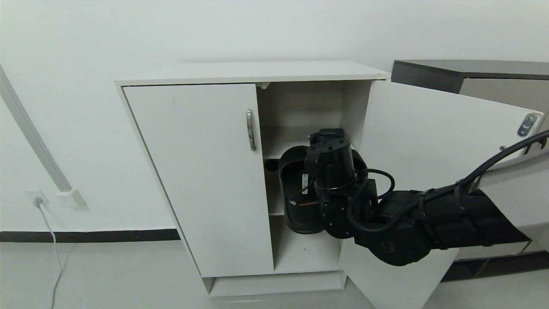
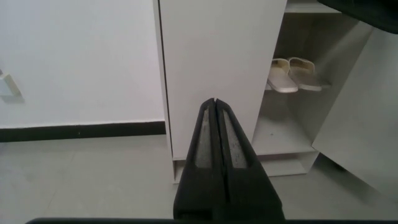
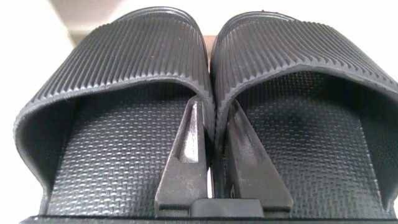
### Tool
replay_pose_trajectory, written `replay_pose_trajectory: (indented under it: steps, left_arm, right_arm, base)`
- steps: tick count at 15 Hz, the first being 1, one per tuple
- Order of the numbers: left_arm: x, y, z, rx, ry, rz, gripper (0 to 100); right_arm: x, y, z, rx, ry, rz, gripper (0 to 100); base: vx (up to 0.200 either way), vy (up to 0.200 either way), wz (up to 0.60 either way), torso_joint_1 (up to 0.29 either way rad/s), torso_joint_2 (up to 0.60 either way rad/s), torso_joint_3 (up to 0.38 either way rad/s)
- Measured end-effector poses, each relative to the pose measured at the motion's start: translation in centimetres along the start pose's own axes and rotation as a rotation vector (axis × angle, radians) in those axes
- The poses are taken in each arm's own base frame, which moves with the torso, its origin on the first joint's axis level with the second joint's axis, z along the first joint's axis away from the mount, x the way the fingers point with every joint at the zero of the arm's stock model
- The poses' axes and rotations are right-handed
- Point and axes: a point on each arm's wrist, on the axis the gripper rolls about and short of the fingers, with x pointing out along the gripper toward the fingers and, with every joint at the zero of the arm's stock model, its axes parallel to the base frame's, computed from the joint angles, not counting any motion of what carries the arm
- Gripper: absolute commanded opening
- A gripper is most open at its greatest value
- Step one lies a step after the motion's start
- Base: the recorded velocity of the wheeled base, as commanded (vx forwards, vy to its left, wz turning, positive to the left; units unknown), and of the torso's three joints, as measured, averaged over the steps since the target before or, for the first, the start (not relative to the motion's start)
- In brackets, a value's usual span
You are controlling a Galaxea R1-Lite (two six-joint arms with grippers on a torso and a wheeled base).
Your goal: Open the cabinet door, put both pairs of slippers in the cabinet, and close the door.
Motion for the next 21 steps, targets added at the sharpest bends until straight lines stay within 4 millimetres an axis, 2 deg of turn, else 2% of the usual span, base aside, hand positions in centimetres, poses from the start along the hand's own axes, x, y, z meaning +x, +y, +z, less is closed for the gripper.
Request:
replay_pose_trajectory:
  steps: [3,18,21]
  left_arm:
    - [0.0,0.0,0.0,0.0,0.0,-0.001,0]
    - [0.0,0.0,0.0,0.003,0.0,0.0,0]
    - [0.0,0.0,-0.02,0.004,0.001,0.0,0]
  right_arm:
    - [0.18,-0.09,0.04,0.005,0.004,0.015,0]
    - [0.37,0.14,-0.11,-0.008,0.007,0.028,0]
    - [0.56,0.08,-0.17,-0.015,0.007,0.024,0]
  base:
    - [0.0,0.0,0.0,0.0,0.0,0.0]
    - [0.2,0.0,0.0,0.003,0.0,0.004]
    - [0.0,0.0,0.0,0.0,0.0,0.0]
